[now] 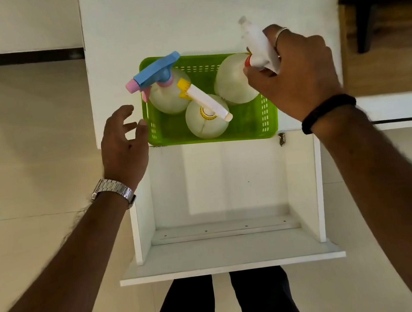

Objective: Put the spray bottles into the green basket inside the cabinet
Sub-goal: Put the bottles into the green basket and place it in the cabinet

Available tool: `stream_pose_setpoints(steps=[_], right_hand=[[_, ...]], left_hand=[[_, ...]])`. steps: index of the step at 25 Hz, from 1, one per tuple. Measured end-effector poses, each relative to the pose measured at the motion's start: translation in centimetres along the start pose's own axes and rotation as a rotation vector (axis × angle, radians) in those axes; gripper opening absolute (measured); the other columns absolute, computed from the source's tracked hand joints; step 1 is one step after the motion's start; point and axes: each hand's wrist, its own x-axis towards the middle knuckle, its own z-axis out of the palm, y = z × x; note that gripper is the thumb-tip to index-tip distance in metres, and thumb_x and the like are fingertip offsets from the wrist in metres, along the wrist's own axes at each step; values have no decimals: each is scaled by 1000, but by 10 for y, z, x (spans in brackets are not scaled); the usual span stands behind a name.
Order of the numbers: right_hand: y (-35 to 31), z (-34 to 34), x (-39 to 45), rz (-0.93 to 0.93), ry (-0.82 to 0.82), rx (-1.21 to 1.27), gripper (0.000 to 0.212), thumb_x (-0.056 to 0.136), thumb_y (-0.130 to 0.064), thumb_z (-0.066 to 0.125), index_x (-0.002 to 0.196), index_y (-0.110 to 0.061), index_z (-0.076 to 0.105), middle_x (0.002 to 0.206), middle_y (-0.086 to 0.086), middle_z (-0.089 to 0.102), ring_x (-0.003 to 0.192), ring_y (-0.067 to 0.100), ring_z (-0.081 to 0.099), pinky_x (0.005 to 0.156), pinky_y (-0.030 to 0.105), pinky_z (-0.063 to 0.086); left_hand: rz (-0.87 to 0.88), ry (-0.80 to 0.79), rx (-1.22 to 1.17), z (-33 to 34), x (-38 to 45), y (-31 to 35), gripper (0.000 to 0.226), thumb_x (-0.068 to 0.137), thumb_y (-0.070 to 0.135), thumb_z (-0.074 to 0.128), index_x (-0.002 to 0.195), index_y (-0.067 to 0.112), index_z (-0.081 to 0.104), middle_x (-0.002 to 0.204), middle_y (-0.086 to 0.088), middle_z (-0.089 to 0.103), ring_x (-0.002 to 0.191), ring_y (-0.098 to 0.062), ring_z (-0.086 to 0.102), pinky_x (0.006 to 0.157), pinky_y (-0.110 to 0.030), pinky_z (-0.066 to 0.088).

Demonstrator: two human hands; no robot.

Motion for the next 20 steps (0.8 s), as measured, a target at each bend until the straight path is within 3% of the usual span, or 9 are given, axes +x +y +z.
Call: stream_pose_setpoints(steps=[3, 5, 7, 9, 13, 15, 17, 20], right_hand=[[11, 16, 10, -7, -37, 7, 23, 91, -34, 55, 105, -17, 61, 75, -1, 53, 72, 32, 50, 64, 32, 34], [15, 21, 10, -6, -34, 88, 28, 89, -42, 59, 111, -24, 62, 79, -7, 60, 73, 22, 58, 65, 27, 37], [23, 22, 3, 38, -16, 219, 47, 84, -52, 64, 127, -32, 58, 100, -15, 71, 85, 9, 67, 74, 25, 50], [40, 24, -12, 129, 25, 313, 61, 79, -50, 62, 137, -36, 51, 122, -18, 68, 97, 5, 68, 85, 36, 58], [70, 56, -33, 423, -95, 385, 64, 90, -35, 61, 150, -24, 44, 140, -3, 62, 110, 13, 64, 101, 41, 52], [72, 76, -35, 500, -204, 362, 48, 96, -26, 58, 143, -21, 52, 130, 5, 68, 114, 26, 64, 98, 39, 51], [72, 87, -40, 490, -202, 328, 35, 95, -14, 52, 128, -18, 62, 111, 10, 72, 105, 36, 63, 87, 39, 51], [73, 90, -69, 460, -204, 346, 34, 95, -11, 50, 127, -18, 61, 105, 9, 72, 98, 34, 63, 82, 39, 51]], left_hand=[[14, -3, 30, 4, 1, 3, 35, 98, 24, 56, 132, 14, 57, 136, 1, 60, 102, -6, 60, 61, 2, 41], [12, 0, 46, 6, 3, 5, 31, 98, 24, 56, 127, 14, 60, 130, 1, 65, 98, -7, 61, 60, 0, 41], [7, 14, 64, 7, 5, 7, 28, 97, 25, 58, 123, 14, 62, 124, 1, 68, 94, -9, 63, 63, -6, 44], [10, 9, 86, 7, 9, 8, 29, 96, 26, 59, 121, 13, 63, 119, 0, 70, 92, -12, 65, 71, -16, 48], [27, -39, 188, 8, 22, 7, 30, 97, 30, 58, 121, 14, 66, 110, -4, 74, 87, -16, 67, 78, -29, 51], [47, -64, 270, 8, 25, 6, 26, 97, 29, 58, 115, 14, 69, 106, -4, 75, 85, -16, 66, 76, -27, 48], [31, -85, 270, 6, 21, 3, 25, 97, 27, 59, 113, 13, 70, 107, -4, 76, 85, -15, 66, 77, -28, 51], [-21, -95, 228, -1, -4, -9, 24, 96, 25, 61, 114, 10, 69, 109, -4, 75, 90, -17, 69, 81, -29, 56]])
